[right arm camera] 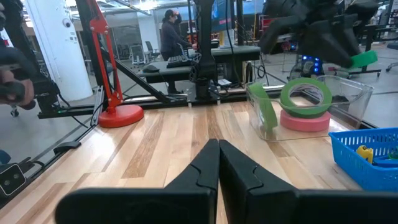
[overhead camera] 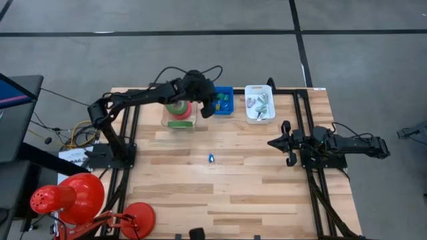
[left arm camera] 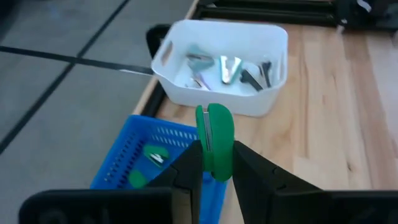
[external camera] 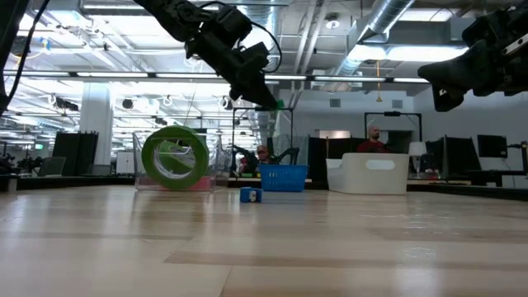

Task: Pick and place Stapler, Stapler remover, tape
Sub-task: Put the green stapler into the blue bin

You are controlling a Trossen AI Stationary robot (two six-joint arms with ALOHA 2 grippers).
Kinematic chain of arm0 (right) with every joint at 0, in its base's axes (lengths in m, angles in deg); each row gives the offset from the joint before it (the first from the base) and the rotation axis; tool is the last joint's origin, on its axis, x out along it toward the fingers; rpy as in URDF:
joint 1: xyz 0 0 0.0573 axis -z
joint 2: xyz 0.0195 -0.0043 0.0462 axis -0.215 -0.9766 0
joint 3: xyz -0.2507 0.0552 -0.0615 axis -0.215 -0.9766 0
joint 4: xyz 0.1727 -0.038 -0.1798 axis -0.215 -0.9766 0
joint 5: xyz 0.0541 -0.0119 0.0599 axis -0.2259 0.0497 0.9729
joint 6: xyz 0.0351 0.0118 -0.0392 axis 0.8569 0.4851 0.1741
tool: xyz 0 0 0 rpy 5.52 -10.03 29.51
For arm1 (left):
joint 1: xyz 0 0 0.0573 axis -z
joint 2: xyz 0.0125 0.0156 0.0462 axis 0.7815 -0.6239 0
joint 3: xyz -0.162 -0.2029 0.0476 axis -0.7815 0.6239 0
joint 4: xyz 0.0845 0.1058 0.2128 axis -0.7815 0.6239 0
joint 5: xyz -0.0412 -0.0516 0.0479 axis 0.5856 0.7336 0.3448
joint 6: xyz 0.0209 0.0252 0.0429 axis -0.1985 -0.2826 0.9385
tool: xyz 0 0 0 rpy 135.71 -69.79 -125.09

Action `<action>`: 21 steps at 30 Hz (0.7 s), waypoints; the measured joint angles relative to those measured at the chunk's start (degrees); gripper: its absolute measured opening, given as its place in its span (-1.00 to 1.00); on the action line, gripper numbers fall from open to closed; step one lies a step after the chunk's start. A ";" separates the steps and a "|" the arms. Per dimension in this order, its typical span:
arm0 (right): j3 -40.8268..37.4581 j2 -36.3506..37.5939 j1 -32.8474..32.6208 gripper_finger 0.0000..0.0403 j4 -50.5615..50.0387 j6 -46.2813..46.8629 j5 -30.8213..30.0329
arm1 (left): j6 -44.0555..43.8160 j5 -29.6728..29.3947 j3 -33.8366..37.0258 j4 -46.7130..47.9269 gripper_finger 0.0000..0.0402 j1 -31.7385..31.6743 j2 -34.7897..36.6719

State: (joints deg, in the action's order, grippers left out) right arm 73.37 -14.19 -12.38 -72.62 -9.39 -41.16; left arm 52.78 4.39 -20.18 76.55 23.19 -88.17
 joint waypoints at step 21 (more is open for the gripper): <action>-0.01 -0.01 -0.01 -1.00 0.00 0.01 0.00 | -0.04 0.02 0.00 -8.91 -0.68 -4.09 -9.67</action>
State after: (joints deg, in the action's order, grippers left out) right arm 73.36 -14.20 -12.39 -72.62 -9.38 -41.16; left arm 52.74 4.42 -20.18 67.63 19.09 -97.84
